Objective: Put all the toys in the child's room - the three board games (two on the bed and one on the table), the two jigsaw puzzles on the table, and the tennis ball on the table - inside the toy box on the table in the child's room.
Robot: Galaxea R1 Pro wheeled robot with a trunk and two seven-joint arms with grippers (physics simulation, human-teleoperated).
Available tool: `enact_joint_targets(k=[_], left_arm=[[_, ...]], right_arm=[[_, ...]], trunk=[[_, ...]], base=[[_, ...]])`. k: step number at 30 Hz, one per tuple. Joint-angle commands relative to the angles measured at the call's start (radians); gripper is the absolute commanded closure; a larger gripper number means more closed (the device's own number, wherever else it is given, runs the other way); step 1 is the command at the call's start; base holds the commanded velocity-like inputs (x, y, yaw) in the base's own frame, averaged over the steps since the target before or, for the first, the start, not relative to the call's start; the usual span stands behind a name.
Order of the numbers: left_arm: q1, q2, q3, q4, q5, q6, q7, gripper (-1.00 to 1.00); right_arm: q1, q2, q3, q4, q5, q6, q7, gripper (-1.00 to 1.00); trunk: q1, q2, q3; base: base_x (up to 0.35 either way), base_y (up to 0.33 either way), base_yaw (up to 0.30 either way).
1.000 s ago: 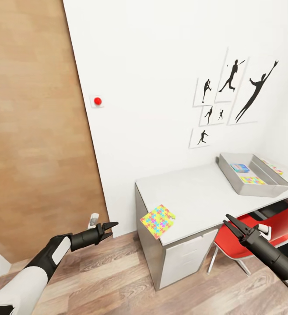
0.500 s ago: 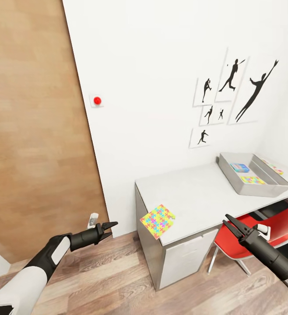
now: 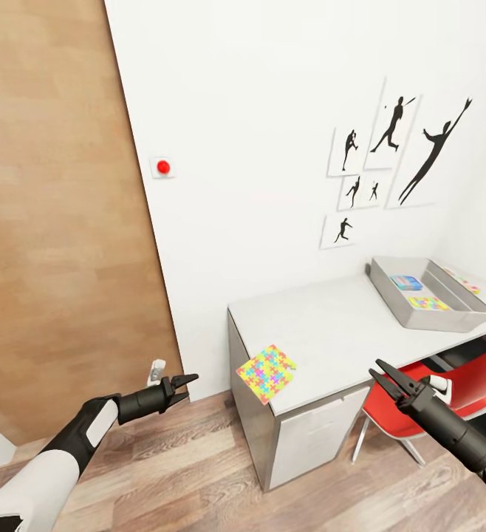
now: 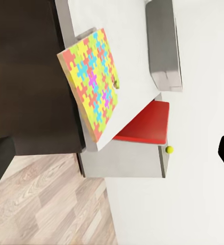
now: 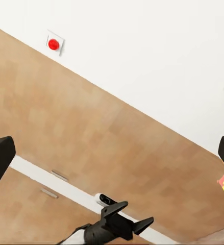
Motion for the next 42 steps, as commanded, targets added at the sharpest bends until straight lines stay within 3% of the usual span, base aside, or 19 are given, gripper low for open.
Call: enact_joint_targets(k=[1, 2, 6, 10, 42], left_arm=[[-0.001, 0.000, 0.003, 0.000, 0.003, 0.006, -0.001, -1.00], [-0.001, 0.000, 0.004, 0.000, 0.003, 0.007, -0.001, -1.00], [-0.001, -0.001, 0.009, 0.000, 0.003, 0.007, 0.000, -1.00], [-0.001, 0.000, 0.011, 0.000, 0.003, 0.009, 0.003, -1.00], [-0.001, -0.009, 0.011, 0.000, 0.002, 0.007, 0.007, -1.00]], right_arm=[[0.002, 0.008, -0.001, -0.017, -0.001, 0.024, 0.002, -1.00], [0.005, 0.019, -0.001, -0.035, -0.001, 0.046, 0.002, -1.00], [0.017, 0.103, -0.003, -0.102, -0.002, 0.158, 0.000, -1.00], [0.020, 0.125, -0.005, -0.115, -0.003, 0.176, 0.000, -1.00], [0.021, 0.133, -0.019, -0.118, -0.006, 0.176, -0.001, -1.00]], trunk=[[0.004, -0.009, -0.005], [0.008, -0.016, -0.008], [0.023, -0.044, -0.021], [0.039, -0.072, -0.033], [0.161, -0.296, -0.133]], base=[[0.000, 0.000, 0.000], [0.000, 0.000, 0.000], [0.000, 0.000, 0.000], [0.000, 0.000, 0.000], [0.000, 0.000, 0.000]])
